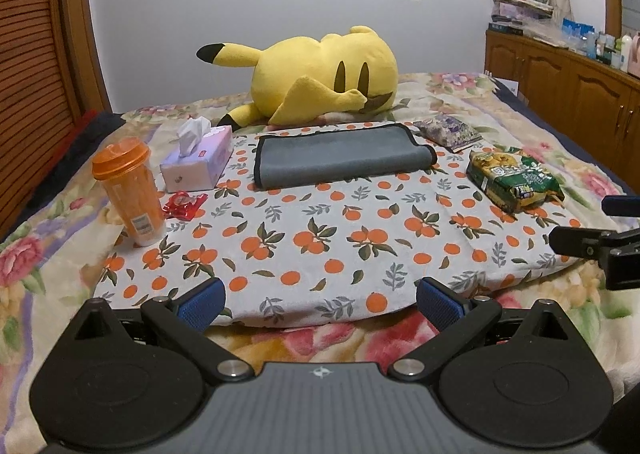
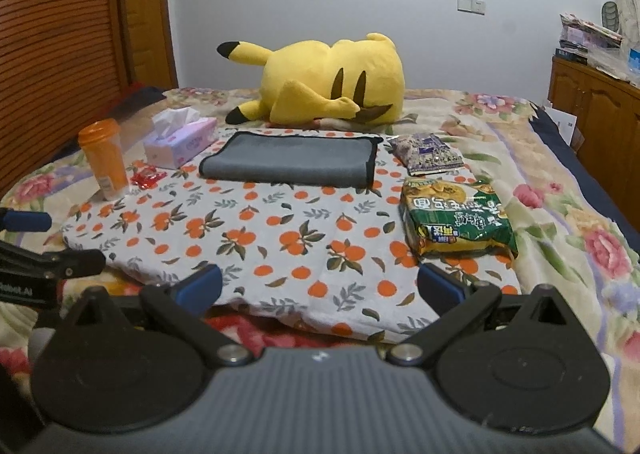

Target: Fold towel

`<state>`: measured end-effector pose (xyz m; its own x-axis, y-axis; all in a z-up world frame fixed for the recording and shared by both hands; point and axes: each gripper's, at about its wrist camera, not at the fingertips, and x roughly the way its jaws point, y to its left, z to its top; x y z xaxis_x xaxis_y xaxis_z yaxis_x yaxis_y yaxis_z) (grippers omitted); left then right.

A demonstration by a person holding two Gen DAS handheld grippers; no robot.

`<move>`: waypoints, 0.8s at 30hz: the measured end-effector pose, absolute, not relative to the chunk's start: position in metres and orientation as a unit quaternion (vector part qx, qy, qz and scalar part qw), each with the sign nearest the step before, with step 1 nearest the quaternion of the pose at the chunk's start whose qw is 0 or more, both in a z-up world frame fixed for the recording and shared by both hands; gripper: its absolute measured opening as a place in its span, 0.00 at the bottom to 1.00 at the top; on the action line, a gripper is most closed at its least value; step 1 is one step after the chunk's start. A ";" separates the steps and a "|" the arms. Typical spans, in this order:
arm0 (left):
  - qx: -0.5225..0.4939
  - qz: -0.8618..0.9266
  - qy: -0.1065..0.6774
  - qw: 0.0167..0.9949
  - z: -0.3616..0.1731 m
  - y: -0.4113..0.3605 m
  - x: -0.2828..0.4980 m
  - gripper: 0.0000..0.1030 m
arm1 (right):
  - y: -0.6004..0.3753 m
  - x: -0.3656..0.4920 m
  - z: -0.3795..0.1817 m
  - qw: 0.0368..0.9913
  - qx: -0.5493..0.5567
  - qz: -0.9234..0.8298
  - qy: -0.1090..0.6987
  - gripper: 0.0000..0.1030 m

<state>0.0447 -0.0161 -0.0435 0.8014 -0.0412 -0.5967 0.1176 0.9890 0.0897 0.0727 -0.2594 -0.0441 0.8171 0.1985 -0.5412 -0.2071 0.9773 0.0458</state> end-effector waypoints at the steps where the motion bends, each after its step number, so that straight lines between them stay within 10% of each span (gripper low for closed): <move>1: 0.062 -0.041 0.311 0.948 -0.043 -0.016 0.044 1.00 | -0.260 0.073 -0.044 0.953 -0.006 0.105 0.283 1.00; 24: 0.038 -0.022 0.247 0.968 -0.022 -0.003 0.030 1.00 | -0.268 0.062 -0.035 0.968 0.003 0.088 0.235 1.00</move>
<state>0.0295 -0.0034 -0.0217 0.8771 -0.0244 -0.4796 0.0617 0.9962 0.0622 0.0621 -0.2675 -0.0349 0.8743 0.1722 -0.4538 -0.1694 0.9844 0.0471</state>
